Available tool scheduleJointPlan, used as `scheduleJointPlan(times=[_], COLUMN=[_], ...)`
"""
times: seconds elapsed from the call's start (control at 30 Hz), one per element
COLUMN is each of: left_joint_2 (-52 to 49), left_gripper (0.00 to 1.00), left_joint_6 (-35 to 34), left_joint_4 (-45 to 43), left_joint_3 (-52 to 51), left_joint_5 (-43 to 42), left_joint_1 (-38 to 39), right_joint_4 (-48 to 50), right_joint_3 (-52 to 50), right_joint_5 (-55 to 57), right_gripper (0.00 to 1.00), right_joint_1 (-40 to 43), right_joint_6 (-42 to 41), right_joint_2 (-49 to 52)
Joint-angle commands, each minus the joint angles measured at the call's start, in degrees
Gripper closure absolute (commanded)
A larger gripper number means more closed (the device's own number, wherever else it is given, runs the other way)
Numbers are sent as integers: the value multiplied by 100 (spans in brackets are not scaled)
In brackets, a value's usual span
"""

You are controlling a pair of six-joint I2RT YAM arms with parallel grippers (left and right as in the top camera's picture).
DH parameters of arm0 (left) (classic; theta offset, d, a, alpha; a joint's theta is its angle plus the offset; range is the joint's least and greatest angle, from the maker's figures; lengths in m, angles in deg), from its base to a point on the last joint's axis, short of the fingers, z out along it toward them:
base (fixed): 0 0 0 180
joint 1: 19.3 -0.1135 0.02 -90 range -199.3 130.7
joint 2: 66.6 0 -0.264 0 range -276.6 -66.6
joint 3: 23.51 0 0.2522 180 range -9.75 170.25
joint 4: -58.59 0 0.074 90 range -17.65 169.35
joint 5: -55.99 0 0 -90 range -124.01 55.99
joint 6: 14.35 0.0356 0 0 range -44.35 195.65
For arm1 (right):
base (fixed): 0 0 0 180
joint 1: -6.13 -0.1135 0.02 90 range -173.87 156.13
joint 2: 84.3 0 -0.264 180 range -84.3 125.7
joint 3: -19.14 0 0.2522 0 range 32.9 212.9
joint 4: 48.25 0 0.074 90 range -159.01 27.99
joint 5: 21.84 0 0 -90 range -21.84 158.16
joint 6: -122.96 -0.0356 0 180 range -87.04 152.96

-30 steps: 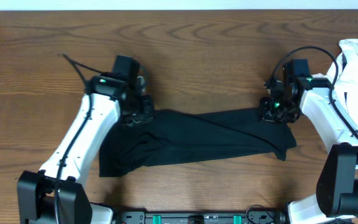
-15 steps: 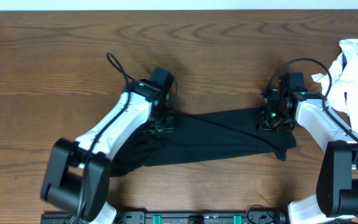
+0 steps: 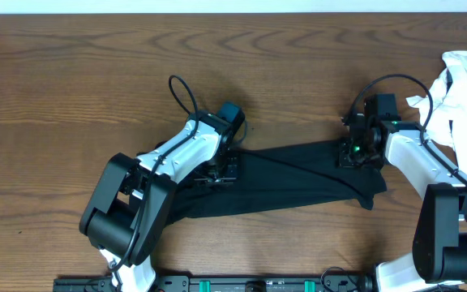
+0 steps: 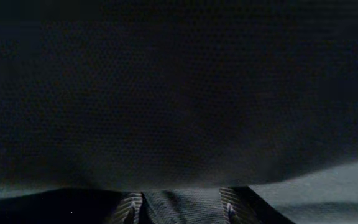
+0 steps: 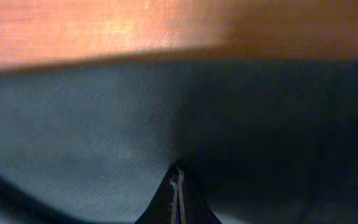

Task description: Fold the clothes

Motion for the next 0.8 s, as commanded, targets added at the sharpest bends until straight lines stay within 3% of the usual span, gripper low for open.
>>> scheduleJointPlan(times=[0.0,0.23,0.37,0.5,0.63,0.77], left_joint_2=[-101,-101,-101,-101,-101,-101], left_gripper=[57,57,56,50,50,42], left_joint_6=[-35,-35,-35,-35,-37,-35], left_joint_4=[114,-17,-166,-225,-221,-214], left_joint_3=[-188,-356,-361,-361,-361,-361], left_joint_5=[588,697,697,695,691,691], left_joint_1=[13,13,13,13,13,13], right_joint_4=[199,531,688,352,-31,-431], right_joint_3=[-39,-42,24,299,549,804], right_joint_5=[293,695,133,-820,-868,-734], right_gripper=[99,99,99,95,85,83], right_joint_1=[33,37,35,35,44,109], right_joint_6=[59,-105,55,411,647,732], right_joint_2=[-37,-28,-33,-33,-33,-33])
